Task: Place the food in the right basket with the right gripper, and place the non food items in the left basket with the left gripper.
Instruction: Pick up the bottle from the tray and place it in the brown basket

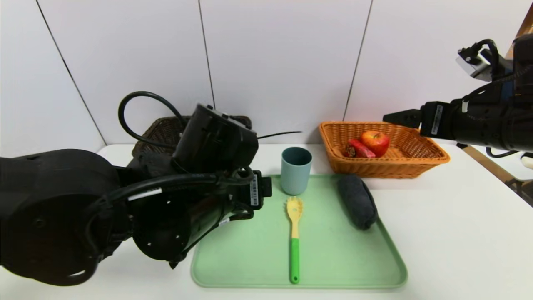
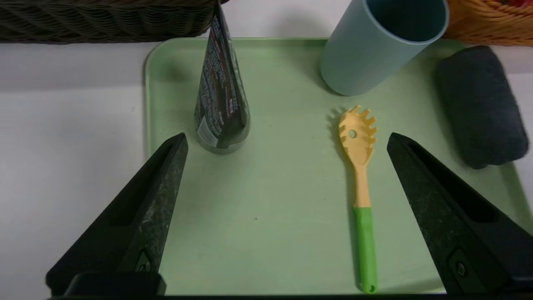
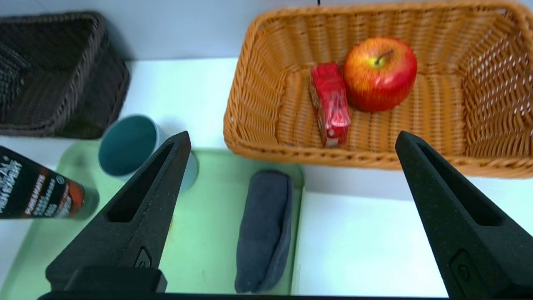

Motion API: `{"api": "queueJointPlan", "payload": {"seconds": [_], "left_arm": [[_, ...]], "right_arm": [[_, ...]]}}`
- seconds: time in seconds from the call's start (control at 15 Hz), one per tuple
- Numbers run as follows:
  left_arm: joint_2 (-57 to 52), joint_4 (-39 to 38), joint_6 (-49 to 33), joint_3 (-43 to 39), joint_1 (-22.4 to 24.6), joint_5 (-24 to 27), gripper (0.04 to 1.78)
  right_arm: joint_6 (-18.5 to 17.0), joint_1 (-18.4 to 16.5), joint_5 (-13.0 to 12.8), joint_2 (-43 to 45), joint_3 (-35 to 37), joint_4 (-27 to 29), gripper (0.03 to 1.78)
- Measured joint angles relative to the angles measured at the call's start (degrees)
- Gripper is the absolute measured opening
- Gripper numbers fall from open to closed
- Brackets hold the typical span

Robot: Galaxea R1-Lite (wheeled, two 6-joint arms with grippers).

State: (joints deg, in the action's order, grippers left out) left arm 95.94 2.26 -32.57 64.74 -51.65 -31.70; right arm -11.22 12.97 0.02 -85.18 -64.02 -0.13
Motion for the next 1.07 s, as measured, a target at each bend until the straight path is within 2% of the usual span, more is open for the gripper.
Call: {"api": "queueJointPlan", "payload": {"seconds": [0.4, 0.6, 1.07], "left_arm": [[3.32, 0.11, 2.18, -0.41, 0.06, -5.13, 1.69], [5.61, -0.15, 1.88, -0.39, 0.46, -5.46, 1.69], [11.97, -6.27, 2.84, 0.80, 5.55, -5.21, 1.69]], "right_arm": [[0.09, 0.01, 0.00, 0.78, 2.26, -0.11, 1.69], [0.13, 0.01, 0.02, 1.35, 3.23, -0.09, 1.69], [0.30, 0.01, 0.13, 2.24, 6.21, -0.20, 1.70]]}}
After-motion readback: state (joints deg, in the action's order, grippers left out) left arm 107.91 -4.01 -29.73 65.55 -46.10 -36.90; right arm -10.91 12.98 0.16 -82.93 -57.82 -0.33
